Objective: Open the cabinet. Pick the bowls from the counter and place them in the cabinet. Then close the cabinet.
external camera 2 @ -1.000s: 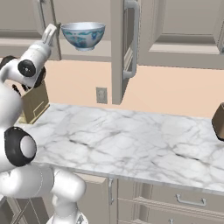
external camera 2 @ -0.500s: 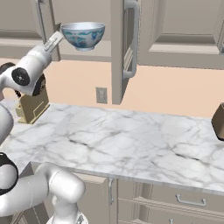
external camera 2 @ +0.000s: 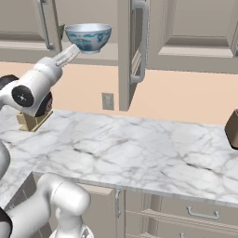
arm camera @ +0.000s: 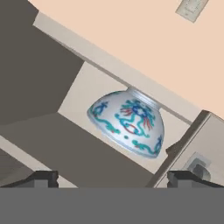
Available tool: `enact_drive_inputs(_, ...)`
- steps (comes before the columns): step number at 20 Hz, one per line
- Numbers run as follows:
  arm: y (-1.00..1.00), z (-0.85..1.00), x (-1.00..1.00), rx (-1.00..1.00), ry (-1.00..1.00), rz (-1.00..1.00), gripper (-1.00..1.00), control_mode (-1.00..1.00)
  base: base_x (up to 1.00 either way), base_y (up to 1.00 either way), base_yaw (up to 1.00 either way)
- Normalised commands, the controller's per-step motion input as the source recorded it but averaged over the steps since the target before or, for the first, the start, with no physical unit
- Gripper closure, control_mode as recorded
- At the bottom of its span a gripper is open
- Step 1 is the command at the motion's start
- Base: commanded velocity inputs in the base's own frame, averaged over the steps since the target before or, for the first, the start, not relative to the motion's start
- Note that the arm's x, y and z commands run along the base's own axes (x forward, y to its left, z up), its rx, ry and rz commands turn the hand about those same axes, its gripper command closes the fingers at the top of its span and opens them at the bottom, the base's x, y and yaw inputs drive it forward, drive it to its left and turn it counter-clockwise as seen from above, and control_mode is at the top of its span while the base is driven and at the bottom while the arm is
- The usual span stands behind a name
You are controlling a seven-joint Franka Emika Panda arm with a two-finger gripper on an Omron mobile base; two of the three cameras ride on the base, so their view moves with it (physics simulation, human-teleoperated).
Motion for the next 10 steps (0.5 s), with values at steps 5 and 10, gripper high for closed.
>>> enact_drive_inputs(5,-0.28,0.12,-0.87,0.18,0.17,0.00,-1.00,-1.00,0.00,0.00,0.00)
enact_drive_inputs(10,0.00,0.03,-0.95,0.26,0.28,0.00,-1.00,-1.00,0.00,0.00,0.00)
